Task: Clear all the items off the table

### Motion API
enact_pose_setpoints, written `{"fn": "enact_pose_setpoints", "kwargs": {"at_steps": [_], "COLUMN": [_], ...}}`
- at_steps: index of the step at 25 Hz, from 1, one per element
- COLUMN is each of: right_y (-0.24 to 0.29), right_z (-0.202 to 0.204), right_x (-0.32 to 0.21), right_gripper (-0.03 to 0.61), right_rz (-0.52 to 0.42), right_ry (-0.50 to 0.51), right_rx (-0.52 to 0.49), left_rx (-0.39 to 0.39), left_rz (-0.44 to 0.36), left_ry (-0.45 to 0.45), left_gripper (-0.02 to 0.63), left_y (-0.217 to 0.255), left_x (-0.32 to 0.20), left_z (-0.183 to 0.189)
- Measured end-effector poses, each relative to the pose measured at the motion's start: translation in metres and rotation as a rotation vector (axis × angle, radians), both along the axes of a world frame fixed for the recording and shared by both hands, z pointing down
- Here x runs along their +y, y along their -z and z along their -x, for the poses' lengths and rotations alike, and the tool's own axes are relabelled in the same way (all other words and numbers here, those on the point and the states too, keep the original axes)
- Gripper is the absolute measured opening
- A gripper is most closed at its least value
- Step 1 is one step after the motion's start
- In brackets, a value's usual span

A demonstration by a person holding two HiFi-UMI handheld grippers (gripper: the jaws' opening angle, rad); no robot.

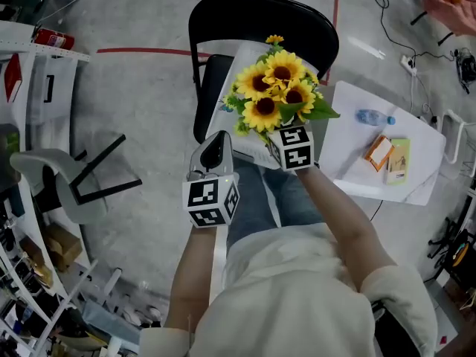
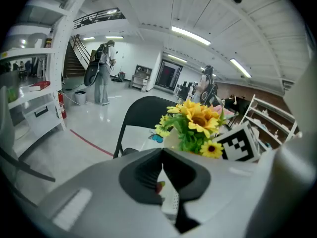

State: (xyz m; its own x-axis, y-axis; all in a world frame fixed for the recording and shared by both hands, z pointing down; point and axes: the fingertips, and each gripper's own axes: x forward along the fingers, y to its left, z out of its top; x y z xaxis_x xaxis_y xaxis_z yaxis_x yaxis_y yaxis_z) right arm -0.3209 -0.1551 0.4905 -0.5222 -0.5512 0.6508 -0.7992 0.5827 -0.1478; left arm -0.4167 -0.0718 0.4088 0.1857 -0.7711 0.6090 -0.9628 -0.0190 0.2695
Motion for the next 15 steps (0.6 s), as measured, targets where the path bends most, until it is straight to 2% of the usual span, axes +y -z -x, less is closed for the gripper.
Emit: {"fn": "enact_pose_setpoints", "kwargs": {"at_steps": [6, 15], "right_y": [-0.036, -0.095], "right_z": [0.020, 0.022], "right_x": [-0.021, -0.034], "right_gripper": [0.546, 0.546], "right_rz": [0.026, 0.085], "right_ry": [-0.078, -0.199], "right_rx": [0.014, 0.052], "left_rx": [0.014, 0.046], "left_rz": [0.024, 0.062], "left_ry": [-0.034, -0.077], "left_gripper": [0.011, 0.011], "left_y": [-0.023, -0.060], "left_x": [-0.016, -0.036], "left_z": [0.016, 0.016]}}
